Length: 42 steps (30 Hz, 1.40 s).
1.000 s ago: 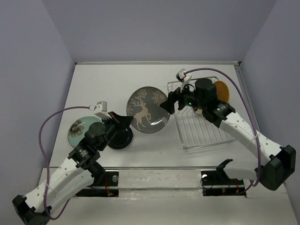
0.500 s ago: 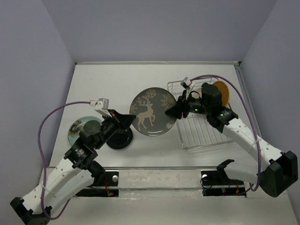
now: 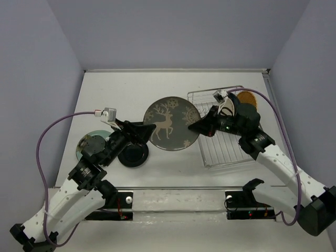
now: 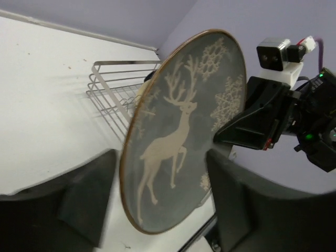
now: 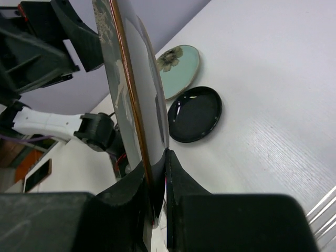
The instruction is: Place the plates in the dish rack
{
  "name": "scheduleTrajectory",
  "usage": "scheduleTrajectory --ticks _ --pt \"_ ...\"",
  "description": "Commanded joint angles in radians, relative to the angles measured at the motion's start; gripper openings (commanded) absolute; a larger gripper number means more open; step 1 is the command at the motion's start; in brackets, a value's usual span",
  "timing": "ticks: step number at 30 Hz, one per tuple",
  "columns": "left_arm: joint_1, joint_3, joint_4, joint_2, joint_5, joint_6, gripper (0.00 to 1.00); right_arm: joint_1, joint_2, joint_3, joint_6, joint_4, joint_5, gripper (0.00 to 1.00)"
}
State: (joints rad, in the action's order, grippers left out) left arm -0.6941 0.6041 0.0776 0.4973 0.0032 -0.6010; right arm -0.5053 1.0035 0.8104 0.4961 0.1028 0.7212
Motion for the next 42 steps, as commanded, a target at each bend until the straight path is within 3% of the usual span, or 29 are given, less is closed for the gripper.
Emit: scheduleTrajectory --ticks 1,2,10,17,23,31,42 --pt "-0.012 0.123 0.032 0.000 0.008 0.058 0.93 -0.013 -0.109 0.096 0.006 -0.058 -0.288 0.07" --pt "-0.012 0.144 0.002 -0.003 -0.027 0.088 0.99 -0.013 -0.118 0.130 -0.011 -0.137 -0.381 0.07" --pt "-0.012 0.201 -0.136 -0.042 -0.139 0.223 0.99 -0.004 -0.135 0.283 -0.126 -0.409 -0.847 0.07" --pt "-0.012 0.073 -0.176 -0.166 -0.226 0.297 0.99 -0.004 -0.074 0.392 -0.223 -0.537 -1.288 0.07" --pt "-0.012 0.051 -0.183 -0.171 -0.258 0.302 0.99 -0.004 0.001 0.440 -0.294 -0.549 -1.489 0.07" --pt "-0.012 0.057 -0.187 -0.114 -0.204 0.310 0.99 0.005 0.106 0.423 -0.326 -0.549 -1.531 0.07" --pt "-0.012 0.056 -0.194 -0.092 -0.201 0.294 0.99 0.024 0.162 0.332 -0.323 -0.535 -1.448 0.07"
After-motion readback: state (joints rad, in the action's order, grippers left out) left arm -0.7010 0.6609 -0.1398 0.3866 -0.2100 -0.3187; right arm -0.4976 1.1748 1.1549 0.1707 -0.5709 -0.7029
